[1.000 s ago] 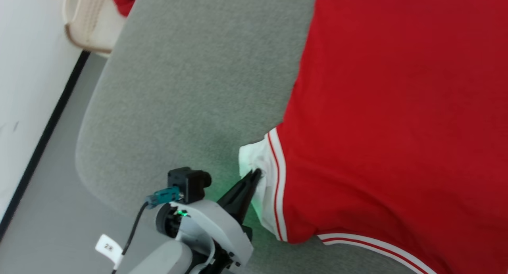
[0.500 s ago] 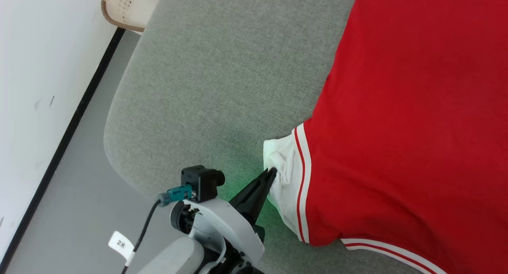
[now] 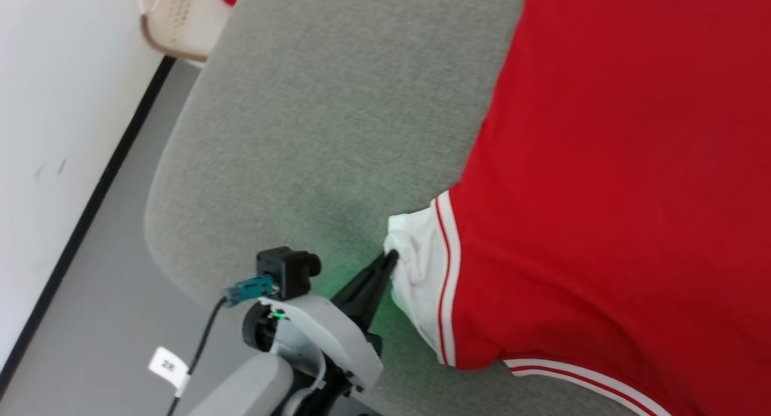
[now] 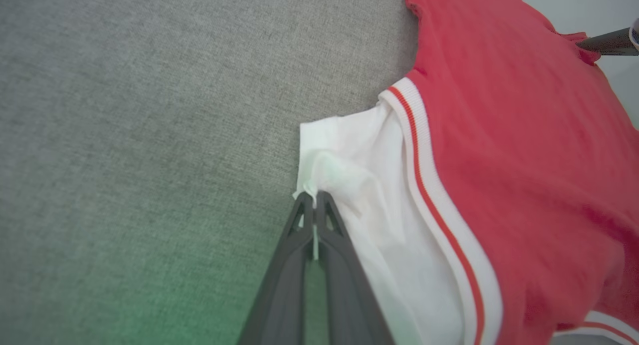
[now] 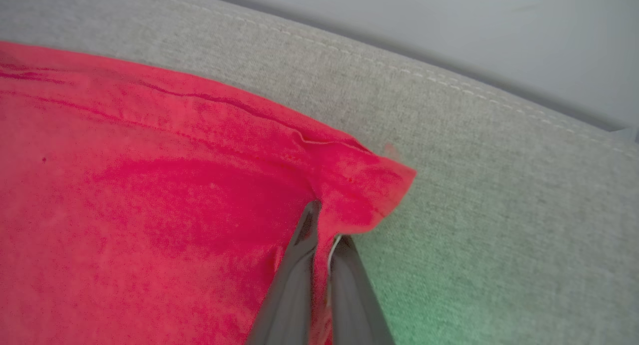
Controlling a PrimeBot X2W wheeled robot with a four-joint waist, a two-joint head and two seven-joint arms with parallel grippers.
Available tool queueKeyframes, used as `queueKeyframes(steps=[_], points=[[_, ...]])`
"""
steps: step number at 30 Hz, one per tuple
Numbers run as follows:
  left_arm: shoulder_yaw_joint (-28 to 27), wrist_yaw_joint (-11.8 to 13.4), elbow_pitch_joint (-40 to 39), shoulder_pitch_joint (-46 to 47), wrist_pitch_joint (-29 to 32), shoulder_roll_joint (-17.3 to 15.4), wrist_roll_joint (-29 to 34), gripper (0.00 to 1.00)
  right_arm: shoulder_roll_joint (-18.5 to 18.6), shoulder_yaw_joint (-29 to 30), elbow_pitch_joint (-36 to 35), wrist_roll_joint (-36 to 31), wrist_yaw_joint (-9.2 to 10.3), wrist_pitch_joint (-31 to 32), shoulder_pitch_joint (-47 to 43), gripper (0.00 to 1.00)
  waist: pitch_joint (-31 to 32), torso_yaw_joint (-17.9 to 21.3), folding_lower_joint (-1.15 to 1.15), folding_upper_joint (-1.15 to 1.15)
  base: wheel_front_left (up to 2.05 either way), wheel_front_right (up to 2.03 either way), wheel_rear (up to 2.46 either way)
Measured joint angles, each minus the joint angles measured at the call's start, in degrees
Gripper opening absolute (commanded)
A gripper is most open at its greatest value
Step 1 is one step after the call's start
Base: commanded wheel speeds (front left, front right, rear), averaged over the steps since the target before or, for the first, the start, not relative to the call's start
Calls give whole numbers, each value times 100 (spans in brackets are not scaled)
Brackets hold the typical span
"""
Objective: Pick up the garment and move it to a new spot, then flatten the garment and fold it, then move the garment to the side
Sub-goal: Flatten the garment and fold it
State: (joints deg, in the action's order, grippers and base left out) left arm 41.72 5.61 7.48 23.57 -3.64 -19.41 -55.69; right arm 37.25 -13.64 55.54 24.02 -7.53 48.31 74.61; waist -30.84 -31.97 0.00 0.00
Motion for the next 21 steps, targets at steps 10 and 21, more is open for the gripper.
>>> queueKeyframes(steps=[10,21], points=[[-222,108,75,-63,-41,-333,-74,0,80,-454,-1289,999,1,272,-893,0,374,604,0,0,0,0,0],[-445,389,-176,-365,44,-803,-136,0,569,-495,-3216,2236,1,146,-2738,0,926,1376,0,0,0,0,0]])
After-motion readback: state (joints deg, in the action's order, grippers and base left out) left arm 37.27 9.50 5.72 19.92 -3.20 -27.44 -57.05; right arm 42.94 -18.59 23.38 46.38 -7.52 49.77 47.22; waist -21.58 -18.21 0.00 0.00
